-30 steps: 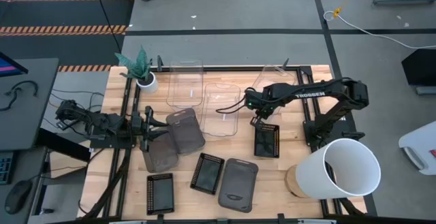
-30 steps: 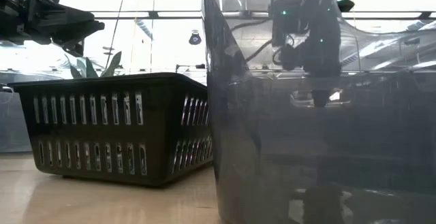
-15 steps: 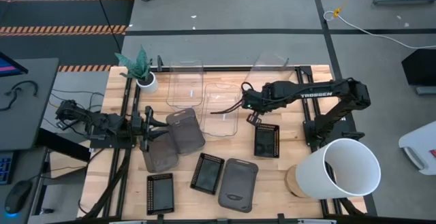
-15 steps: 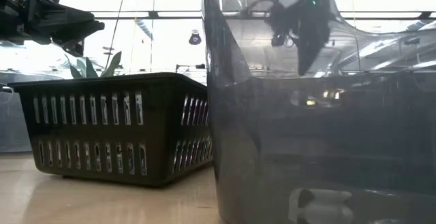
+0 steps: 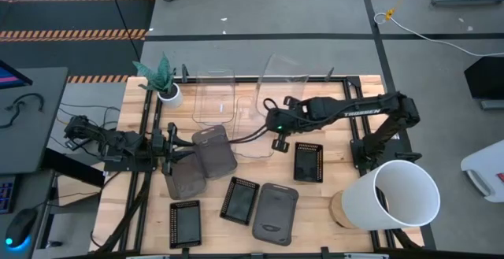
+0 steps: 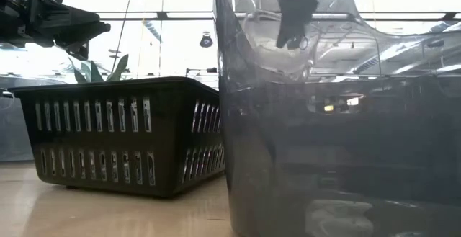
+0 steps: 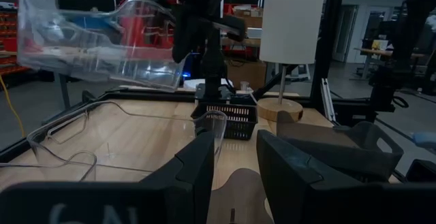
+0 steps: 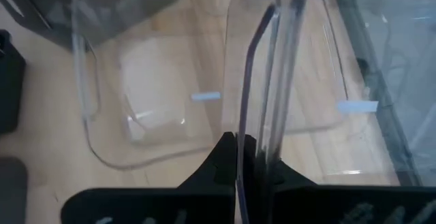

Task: Stack baskets by color
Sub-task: Stack the right transparent bin on the middle transparent bin

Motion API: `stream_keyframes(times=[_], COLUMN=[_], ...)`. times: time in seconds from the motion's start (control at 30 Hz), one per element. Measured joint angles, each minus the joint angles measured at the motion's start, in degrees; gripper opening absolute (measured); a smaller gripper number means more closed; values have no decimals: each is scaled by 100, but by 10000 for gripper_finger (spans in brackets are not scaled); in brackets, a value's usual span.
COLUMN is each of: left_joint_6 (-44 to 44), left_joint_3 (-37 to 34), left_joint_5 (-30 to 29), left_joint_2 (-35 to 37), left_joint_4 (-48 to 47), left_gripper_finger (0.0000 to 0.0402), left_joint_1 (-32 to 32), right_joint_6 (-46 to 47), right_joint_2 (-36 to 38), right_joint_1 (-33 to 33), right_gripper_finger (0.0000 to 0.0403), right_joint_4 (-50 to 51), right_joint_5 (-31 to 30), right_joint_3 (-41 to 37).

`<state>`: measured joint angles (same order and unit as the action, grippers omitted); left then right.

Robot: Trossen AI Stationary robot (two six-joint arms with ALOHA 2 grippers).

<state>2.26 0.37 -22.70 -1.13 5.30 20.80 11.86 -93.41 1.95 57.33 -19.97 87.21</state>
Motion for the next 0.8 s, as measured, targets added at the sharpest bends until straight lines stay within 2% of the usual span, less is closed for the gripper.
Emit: stream_keyframes(times=[0.33,0.6,0.8], left_joint_6=[0,0,0], left_joint_3=[-1,2,2], left_joint_5=[0,-1,0], left_joint_2=[1,1,2], left_joint_4=[0,1,0], left_gripper_finger=[119,119,119], left_joint_1=[0,0,2], right_joint_6=[-191,-478,-406], right_joint_2=[-1046,-1395,-1546], right_joint_1=[141,320,411], right_gripper_finger=[4,5,6], right_joint_4=[-13,-144,-85], right_joint_5=[72,77,478], right_joint_3=[917,930,930])
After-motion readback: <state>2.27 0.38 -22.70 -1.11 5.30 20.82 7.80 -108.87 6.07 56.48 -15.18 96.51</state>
